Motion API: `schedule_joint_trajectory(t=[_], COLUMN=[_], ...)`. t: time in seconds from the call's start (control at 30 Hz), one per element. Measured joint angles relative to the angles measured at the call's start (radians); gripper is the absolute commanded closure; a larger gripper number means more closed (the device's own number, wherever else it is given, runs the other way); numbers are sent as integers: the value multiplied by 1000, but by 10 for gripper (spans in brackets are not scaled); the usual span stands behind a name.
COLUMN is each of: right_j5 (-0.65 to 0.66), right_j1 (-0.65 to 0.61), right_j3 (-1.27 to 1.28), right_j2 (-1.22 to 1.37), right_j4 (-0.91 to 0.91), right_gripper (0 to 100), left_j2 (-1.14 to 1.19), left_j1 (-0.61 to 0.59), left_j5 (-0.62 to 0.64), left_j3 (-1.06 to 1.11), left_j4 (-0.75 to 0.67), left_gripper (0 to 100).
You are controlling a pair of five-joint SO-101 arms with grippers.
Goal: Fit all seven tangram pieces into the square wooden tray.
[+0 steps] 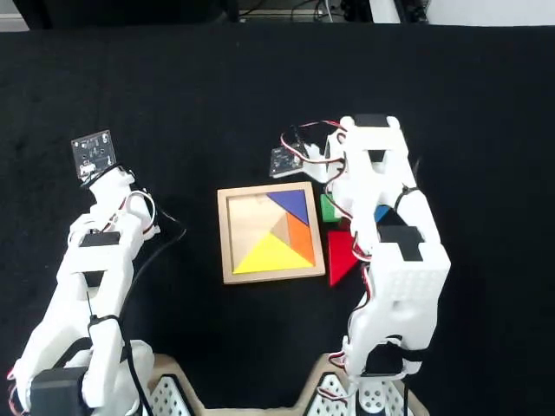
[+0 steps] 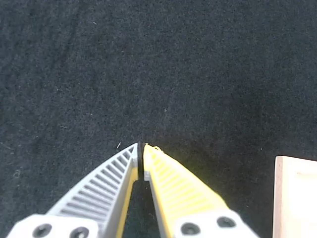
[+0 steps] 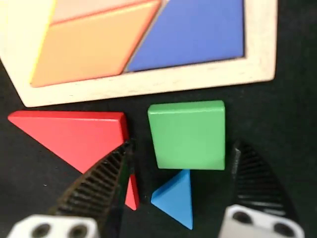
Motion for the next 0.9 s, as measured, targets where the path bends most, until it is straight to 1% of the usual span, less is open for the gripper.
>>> schedule_joint_trajectory(t=[0.2,0.37,0.5,0.57,0.67,0.73,0.9], right_j5=[3,3,-32,-51,-64,-66,-107], right_j1=[-6,-21,-23,-25,-25,-25,-31], right_j3=[-104,-192,-230,-247,-275,-292,-307], right_j2=[80,132,161,176,190,193,201], right_j4=[25,95,101,101,107,101,95], right_gripper=[699,701,704,744,843,872,806], left_j2=[0,0,0,0,0,0,0], left_j1=[0,0,0,0,0,0,0], left_j5=[0,0,0,0,0,0,0], left_j3=[0,0,0,0,0,0,0], left_j4=[0,0,0,0,0,0,0], left_gripper=[967,967,967,967,967,967,967])
